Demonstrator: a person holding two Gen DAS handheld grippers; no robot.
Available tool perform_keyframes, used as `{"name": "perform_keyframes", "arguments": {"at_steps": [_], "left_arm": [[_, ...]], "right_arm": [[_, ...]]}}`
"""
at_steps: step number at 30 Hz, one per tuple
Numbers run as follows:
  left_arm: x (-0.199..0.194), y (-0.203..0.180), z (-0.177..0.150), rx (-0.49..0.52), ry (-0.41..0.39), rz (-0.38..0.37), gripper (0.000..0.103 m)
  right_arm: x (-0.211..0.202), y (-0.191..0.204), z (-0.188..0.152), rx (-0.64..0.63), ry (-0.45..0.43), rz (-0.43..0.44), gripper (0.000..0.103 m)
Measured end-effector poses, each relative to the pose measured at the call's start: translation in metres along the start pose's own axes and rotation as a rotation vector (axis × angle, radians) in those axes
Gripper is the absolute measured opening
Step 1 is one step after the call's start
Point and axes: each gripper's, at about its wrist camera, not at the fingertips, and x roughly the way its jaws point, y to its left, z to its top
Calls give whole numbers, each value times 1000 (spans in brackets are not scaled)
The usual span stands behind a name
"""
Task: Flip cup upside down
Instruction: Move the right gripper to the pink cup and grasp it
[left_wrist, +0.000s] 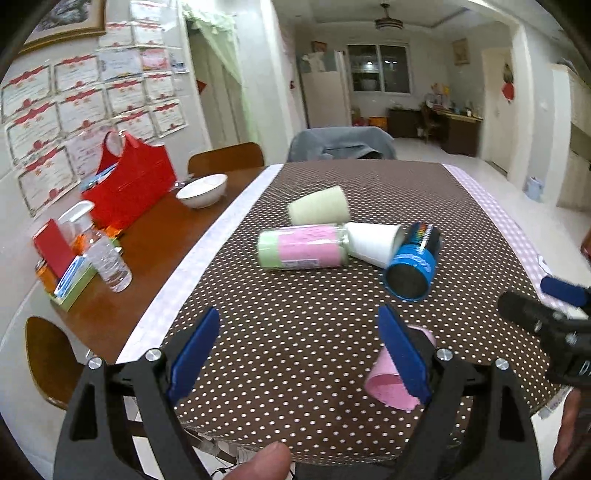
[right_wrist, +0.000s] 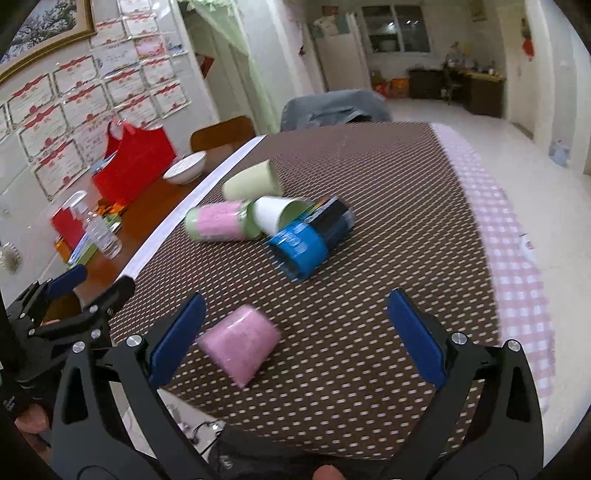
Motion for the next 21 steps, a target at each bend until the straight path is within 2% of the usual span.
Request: {"name": "perform_keyframes", "arguments": {"at_steps": [5,10,21], "left_arm": [[3,16,-8,-25,-11,32,86],[8,28,-20,-53,-8,39,86],[18,39,-40,-70,15,33,86]], "right_arm": [[19,9,-4,40,88,55,97],[37,14,-8,61,161,56,97],[81,1,-17,279,339,146,97]]}}
